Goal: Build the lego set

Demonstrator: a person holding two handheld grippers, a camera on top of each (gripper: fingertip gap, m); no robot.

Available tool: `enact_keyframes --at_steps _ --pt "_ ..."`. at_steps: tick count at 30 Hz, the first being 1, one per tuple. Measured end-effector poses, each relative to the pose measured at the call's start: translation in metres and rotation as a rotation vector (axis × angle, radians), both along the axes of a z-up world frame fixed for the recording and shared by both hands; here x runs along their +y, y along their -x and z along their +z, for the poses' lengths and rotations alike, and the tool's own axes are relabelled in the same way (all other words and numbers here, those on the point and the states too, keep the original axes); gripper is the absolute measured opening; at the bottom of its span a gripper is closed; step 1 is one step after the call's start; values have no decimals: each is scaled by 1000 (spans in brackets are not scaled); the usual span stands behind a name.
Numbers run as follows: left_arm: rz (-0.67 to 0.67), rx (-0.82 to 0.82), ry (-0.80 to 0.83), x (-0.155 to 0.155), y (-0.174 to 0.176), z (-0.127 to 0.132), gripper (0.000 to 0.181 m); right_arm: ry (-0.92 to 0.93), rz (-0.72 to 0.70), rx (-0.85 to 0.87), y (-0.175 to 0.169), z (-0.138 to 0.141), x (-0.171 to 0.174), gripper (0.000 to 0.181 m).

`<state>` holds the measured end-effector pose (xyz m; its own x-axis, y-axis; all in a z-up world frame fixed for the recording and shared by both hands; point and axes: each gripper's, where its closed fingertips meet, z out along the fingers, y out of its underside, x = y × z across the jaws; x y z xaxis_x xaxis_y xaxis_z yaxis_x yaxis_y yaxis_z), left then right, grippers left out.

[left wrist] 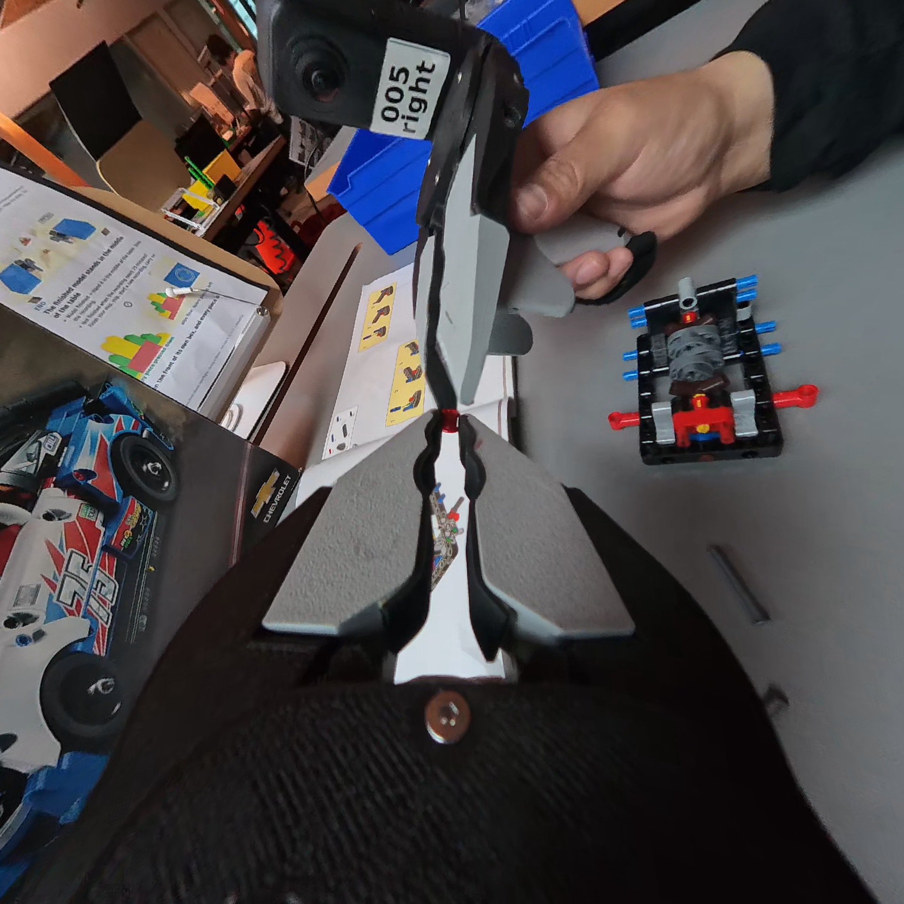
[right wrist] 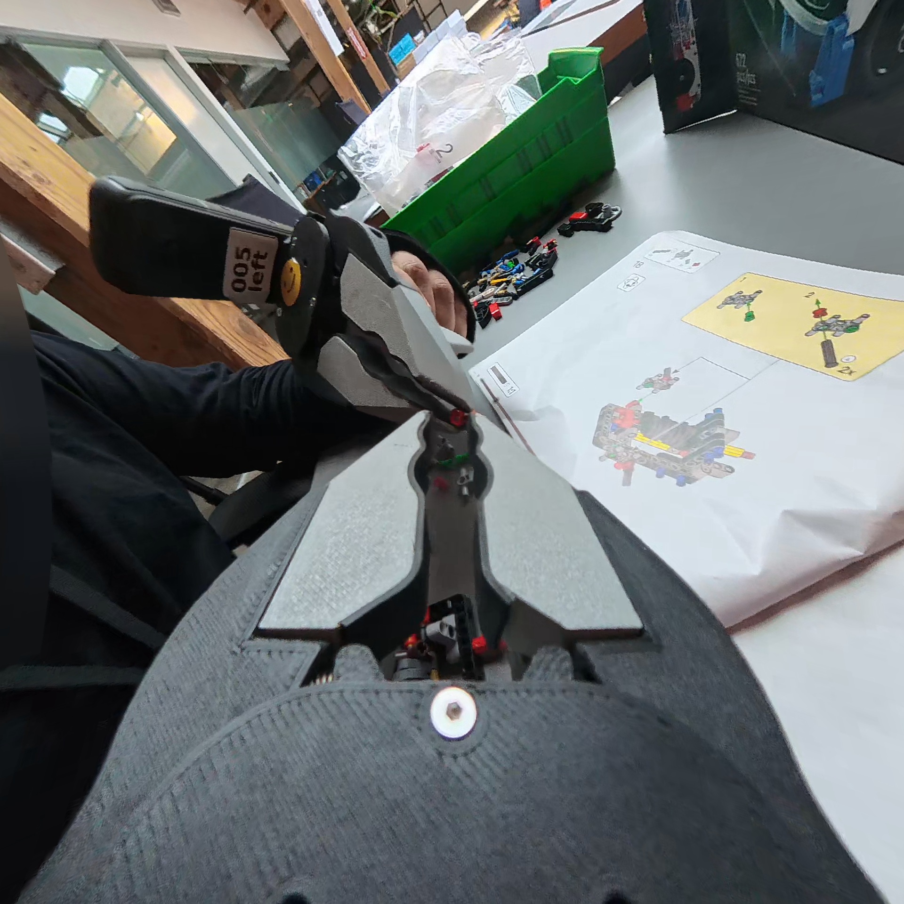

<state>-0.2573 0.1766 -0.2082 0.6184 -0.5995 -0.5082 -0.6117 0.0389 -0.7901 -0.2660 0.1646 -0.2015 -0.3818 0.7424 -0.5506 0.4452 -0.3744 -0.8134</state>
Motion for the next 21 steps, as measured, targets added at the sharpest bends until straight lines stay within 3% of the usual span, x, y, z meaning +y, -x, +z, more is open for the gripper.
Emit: enact_keyframes --at_steps 13,21 --pt "155 185 22 13 7 -22 4 -168 -148 -109 8 -25 17 2" --pt "134 120 96 12 4 -28 5 -178 -130 -140 7 -31 17 2"
